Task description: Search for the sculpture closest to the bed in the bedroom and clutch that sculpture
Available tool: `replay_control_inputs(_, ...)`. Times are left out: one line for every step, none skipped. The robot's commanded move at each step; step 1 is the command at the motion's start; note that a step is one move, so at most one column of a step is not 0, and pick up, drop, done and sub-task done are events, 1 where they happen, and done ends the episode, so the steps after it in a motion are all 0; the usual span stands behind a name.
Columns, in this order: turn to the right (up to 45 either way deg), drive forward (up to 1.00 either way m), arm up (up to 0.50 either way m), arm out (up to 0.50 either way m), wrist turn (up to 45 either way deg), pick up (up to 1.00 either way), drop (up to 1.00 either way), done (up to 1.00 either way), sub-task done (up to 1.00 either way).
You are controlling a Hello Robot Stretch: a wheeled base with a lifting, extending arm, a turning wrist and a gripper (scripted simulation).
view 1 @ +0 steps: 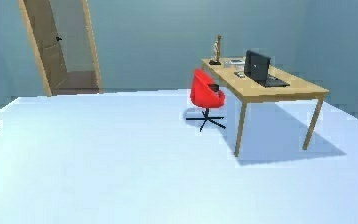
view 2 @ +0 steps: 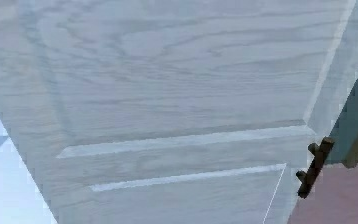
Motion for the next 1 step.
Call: replay_control_inputs(0.0, 0.35, 0.0, 0.0, 0.0, 0.0, 0.0, 0.0, 0.0)
